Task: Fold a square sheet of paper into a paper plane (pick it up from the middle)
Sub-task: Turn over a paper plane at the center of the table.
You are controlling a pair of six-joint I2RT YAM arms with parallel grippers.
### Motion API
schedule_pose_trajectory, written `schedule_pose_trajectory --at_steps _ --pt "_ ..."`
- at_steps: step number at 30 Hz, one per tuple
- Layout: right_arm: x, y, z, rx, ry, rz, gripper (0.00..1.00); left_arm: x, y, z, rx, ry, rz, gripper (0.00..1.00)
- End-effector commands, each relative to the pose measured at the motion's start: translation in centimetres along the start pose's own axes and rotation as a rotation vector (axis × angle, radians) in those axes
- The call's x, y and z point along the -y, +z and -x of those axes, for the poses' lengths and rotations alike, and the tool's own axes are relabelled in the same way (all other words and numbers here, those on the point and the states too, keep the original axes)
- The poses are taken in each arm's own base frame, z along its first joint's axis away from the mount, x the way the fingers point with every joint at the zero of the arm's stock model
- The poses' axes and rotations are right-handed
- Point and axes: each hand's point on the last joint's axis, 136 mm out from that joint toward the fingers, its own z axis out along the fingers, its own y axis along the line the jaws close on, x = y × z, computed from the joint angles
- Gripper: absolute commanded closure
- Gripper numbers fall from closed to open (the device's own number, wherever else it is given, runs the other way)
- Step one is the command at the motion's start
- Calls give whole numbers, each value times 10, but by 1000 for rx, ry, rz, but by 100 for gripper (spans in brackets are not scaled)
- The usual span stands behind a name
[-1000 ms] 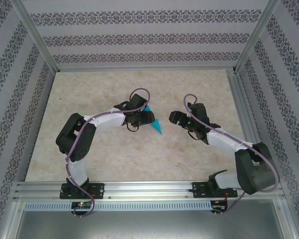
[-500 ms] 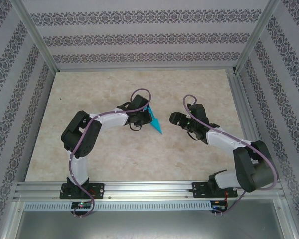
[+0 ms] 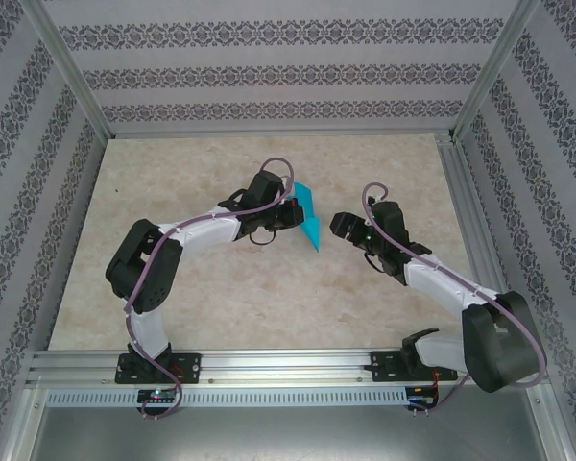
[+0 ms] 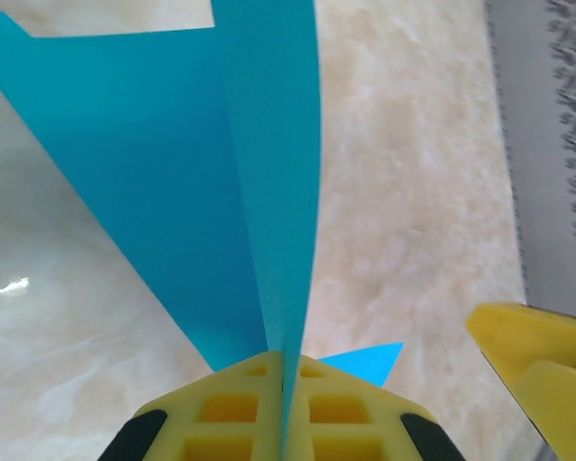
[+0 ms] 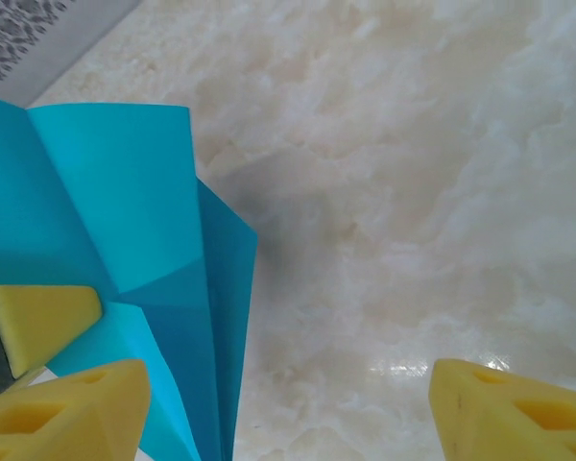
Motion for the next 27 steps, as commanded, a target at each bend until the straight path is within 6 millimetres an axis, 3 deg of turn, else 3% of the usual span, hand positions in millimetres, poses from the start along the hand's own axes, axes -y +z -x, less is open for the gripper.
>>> schedule_pose_trajectory --at_steps 1,9,14,24,27 --pt "-4 -6 8 39 11 28 23 30 -5 1 -13 121 -130 96" --pt "-11 2 -5 -37 2 73 26 15 20 -13 -104 103 -204 96" --pt "-13 8 -13 -76 4 82 26 2 31 -16 -129 84 -200 89" --pt "-13 19 -22 -120 -5 62 27 -48 29 -14 -80 28 -51 69" --pt "-13 22 -26 -132 -18 36 28 -59 24 -14 -60 18 -14 68"
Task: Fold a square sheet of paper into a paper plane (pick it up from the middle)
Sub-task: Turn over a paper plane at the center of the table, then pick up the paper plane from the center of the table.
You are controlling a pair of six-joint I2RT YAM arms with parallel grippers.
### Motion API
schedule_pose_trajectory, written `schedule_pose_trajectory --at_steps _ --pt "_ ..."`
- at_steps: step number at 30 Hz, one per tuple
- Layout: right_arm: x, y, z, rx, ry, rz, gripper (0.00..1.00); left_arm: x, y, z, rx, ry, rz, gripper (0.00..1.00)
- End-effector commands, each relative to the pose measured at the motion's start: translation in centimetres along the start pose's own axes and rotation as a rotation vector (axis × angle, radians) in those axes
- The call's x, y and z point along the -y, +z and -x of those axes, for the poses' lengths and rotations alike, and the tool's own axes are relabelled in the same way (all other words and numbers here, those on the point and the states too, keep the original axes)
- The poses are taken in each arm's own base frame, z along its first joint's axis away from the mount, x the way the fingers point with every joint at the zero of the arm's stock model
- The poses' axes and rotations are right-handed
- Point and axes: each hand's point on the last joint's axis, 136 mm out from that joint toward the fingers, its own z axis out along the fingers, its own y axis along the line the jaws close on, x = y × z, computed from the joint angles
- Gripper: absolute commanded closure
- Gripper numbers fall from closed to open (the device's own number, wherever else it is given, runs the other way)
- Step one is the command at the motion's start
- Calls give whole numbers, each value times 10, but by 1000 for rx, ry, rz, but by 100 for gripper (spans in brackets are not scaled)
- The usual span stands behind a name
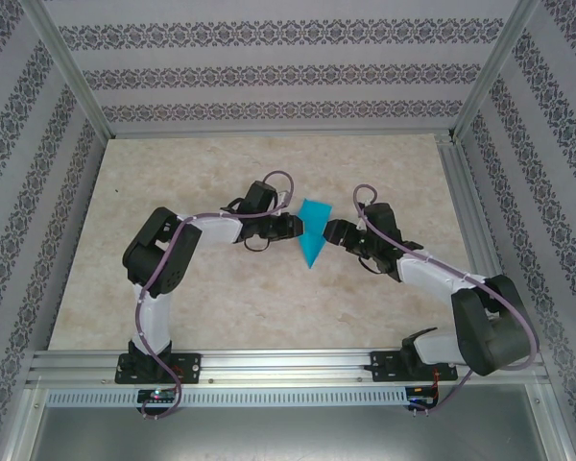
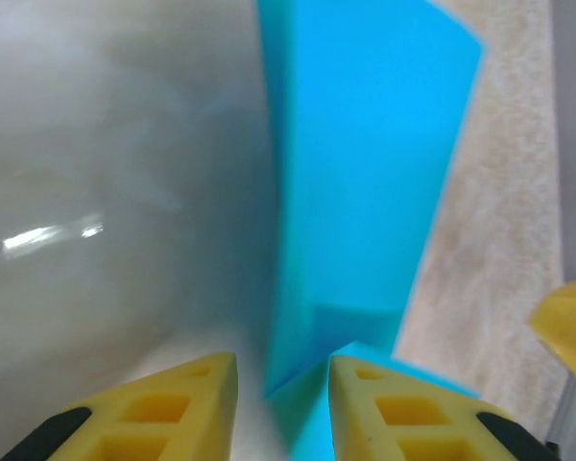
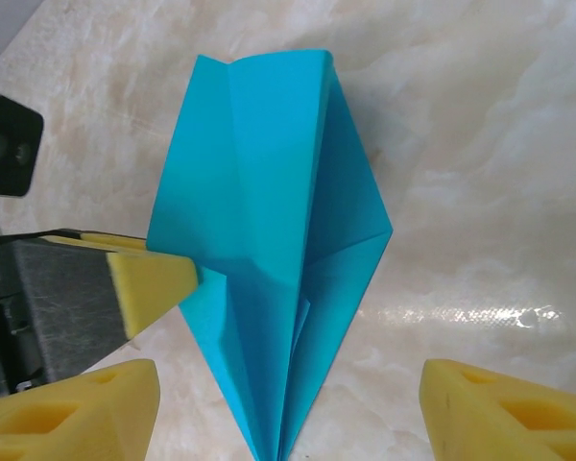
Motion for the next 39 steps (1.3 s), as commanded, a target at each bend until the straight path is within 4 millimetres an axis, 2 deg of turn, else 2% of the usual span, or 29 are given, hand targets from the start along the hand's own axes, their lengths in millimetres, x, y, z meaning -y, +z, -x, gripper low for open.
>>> schedule_pose_trajectory --at_steps 1,7,14,18,22,29,34,37,39 --pt "-10 2 7 14 -32 -6 29 -3 -14 14 74 25 24 69" --pt "-17 12 0 -10 -72 -58 32 -15 -14 11 75 8 54 73" --pt "-21 29 -13 -68 -119 -144 34 -17 -12 10 64 12 60 73" --pt "-19 39 -18 -99 -111 -168 32 -8 -13 12 62 12 21 72" --pt "-16 46 -22 -124 -104 -183 30 9 -16 16 67 16 -60 67" --pt "-20 44 -20 -108 -81 -141 30 30 -16 24 73 42 -155 64" --pt "-19 40 -17 -93 -59 -125 30 30 -12 27 74 43 -160 77" --pt "-18 37 -16 -83 -54 -128 30 20 -13 26 87 38 -111 88" --pt "-16 35 -15 -80 -54 -139 30 10 -16 26 104 32 -57 91"
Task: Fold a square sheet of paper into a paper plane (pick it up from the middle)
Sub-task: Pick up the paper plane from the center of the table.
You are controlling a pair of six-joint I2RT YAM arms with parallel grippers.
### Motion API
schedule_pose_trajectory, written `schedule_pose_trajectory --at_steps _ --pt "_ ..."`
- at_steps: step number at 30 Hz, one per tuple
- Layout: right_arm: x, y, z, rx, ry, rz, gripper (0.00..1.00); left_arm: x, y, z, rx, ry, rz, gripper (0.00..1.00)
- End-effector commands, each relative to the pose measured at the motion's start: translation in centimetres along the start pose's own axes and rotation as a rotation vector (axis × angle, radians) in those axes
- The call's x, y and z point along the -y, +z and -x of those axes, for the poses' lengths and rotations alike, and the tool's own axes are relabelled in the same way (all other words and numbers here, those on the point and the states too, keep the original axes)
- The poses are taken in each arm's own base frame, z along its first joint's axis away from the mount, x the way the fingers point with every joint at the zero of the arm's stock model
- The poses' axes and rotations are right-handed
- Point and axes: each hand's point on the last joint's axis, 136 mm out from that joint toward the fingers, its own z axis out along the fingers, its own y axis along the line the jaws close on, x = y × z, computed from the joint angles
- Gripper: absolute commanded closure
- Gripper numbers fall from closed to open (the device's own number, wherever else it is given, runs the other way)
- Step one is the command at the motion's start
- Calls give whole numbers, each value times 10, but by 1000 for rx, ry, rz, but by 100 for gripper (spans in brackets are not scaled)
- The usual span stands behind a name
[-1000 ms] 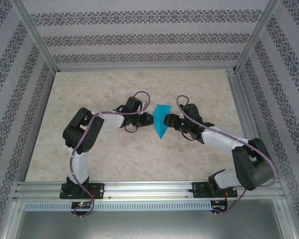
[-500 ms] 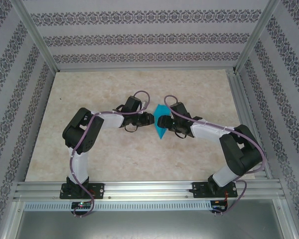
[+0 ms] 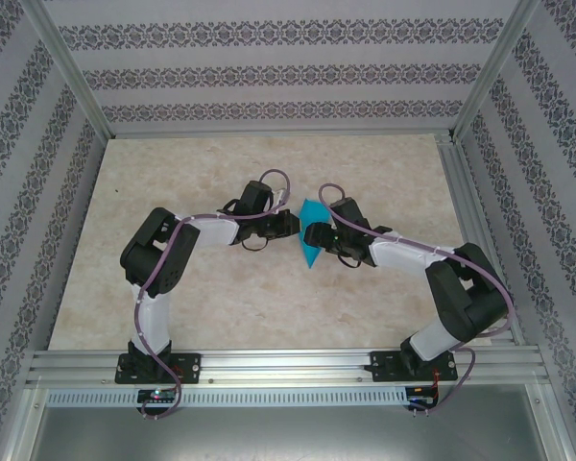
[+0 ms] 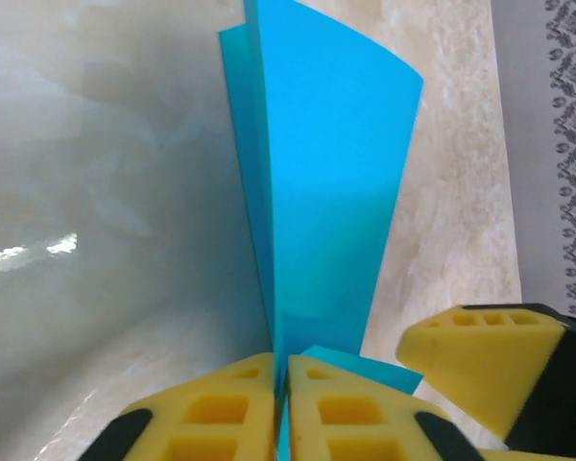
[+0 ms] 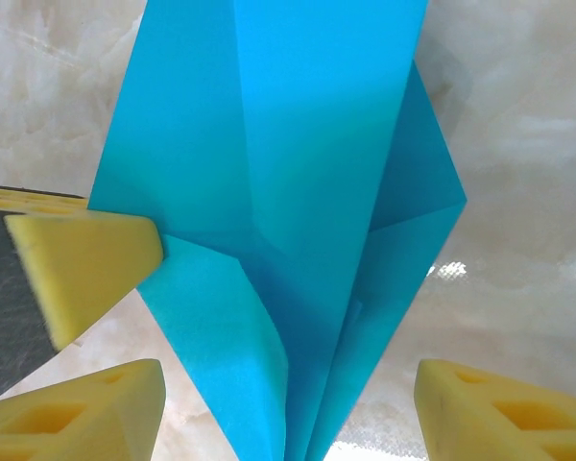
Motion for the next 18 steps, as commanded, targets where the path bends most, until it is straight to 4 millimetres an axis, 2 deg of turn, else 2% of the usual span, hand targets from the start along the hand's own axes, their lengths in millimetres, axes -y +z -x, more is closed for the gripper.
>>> schedule_pose_trajectory --at_steps 1,8,18 --pt "-2 -6 9 39 20 10 30 -4 -12 15 71 31 48 92" --pt "-3 -7 10 39 11 -3 31 -28 -25 7 108 1 147 96" --pt "-17 -3 8 19 -67 -34 33 -36 -24 3 100 -14 170 95"
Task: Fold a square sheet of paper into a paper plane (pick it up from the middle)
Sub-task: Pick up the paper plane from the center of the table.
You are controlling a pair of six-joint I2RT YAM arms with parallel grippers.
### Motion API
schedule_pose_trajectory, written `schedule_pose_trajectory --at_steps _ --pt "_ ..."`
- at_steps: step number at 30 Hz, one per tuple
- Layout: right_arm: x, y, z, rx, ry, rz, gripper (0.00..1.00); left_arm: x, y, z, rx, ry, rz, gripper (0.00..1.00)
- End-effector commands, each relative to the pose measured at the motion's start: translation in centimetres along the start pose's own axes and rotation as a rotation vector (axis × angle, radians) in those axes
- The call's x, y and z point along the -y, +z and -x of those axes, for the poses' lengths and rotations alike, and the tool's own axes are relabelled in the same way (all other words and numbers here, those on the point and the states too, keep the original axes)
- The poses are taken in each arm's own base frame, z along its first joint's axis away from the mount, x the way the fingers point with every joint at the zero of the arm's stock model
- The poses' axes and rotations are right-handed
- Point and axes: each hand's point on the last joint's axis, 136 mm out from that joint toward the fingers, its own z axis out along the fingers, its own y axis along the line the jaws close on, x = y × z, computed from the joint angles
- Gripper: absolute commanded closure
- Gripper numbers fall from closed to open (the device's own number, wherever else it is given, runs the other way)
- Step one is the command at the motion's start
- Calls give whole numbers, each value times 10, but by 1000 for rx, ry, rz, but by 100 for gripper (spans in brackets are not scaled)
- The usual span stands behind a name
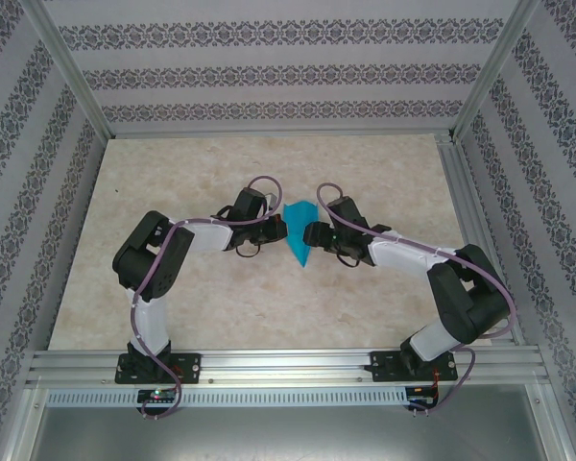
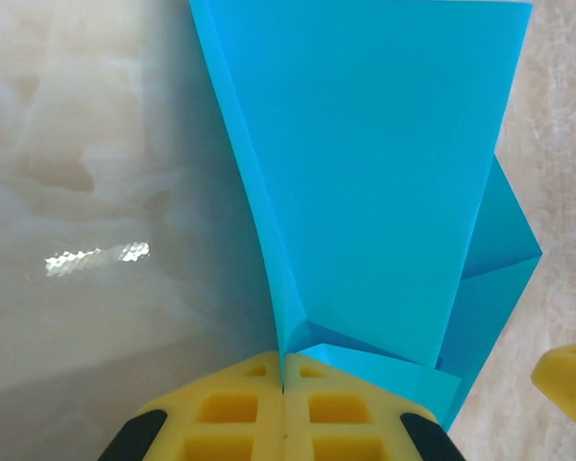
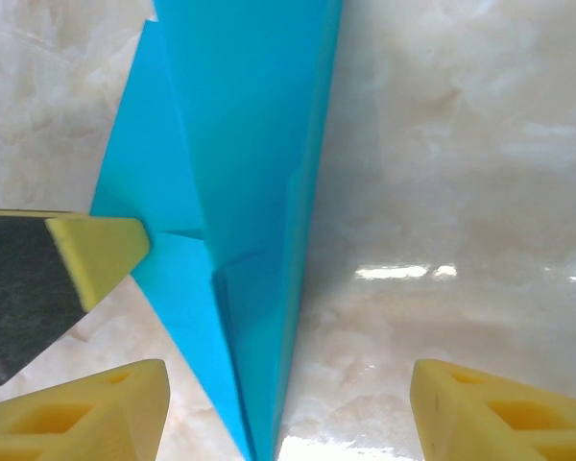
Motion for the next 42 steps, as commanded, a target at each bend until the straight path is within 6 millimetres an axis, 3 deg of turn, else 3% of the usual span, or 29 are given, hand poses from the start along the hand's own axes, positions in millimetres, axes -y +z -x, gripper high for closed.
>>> schedule_pose_trajectory --at_steps 1,13,26,35,42 --pt "-7 0 7 18 -45 -33 34 4 -8 8 25 17 1 95" --pt "-26 14 9 -7 -155 -136 54 3 -3 6 2 8 -2 91" --pt "-17 39 0 -67 -154 -271 62 4 1 4 -17 -11 -14 85" --pt "-18 50 -5 -87 -151 -290 74 2 0 4 -14 -15 0 84" --pt "-9 38 5 -51 -208 -401 90 -15 -22 20 55 -59 85 71"
